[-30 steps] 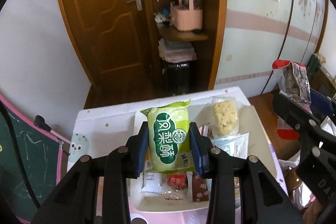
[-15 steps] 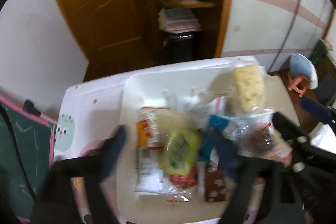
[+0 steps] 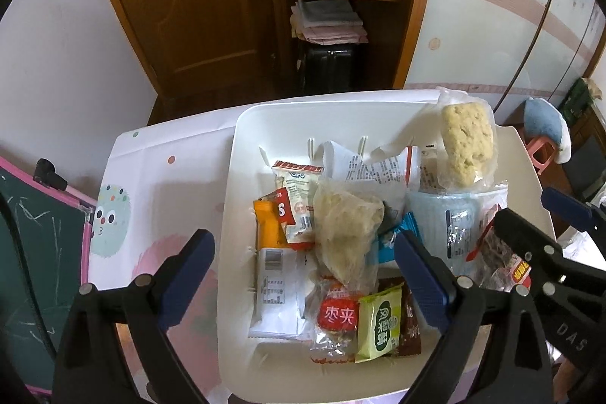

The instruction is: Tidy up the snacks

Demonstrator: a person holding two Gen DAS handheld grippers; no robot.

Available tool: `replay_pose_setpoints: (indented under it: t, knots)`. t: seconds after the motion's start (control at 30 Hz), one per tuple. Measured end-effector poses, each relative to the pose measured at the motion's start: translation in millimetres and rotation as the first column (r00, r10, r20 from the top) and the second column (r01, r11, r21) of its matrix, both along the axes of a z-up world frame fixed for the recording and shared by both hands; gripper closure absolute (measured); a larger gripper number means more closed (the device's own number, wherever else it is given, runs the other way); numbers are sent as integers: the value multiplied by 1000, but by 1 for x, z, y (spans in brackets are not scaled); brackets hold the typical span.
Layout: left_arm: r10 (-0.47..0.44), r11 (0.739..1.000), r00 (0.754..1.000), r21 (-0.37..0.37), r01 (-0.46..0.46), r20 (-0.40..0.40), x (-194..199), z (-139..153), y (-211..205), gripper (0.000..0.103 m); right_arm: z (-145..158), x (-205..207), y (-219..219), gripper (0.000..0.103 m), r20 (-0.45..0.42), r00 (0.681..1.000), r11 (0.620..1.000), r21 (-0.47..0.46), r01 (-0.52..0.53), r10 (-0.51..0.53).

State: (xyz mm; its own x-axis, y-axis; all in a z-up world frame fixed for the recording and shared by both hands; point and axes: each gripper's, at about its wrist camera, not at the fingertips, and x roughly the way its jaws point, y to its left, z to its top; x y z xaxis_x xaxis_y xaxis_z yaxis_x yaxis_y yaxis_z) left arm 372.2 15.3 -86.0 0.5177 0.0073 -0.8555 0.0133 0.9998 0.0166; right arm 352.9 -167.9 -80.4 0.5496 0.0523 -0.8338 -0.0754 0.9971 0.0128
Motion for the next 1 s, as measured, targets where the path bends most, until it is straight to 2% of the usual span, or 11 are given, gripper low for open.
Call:
replay_pose_setpoints:
  t: [0.27,0.4,0.53,0.7,1.0]
  knots:
    - [-5,1000,1000,12,4,12,-20,18,-1,6,14,-16,6,32,13,1000,1000,0,-5,5]
    - [5,1000,999,17,-5,31,-41,35,0,1,28,-34,5,31,27,1000,1000,1,4,-4]
    - [-3,1000,998,-5,3,60,-74,57,5,1,50,-69,3,29,51,999,1000,22,10,-11]
    - [-9,1000,996,8,8,90,-119,81,6,1,65,-97,5,29,70,998,1000,24,2,-4]
    - [24,1000,983,-4,-24,181,-224,126,12,1,98,-176,6,28,111,994,997,76,10,-18]
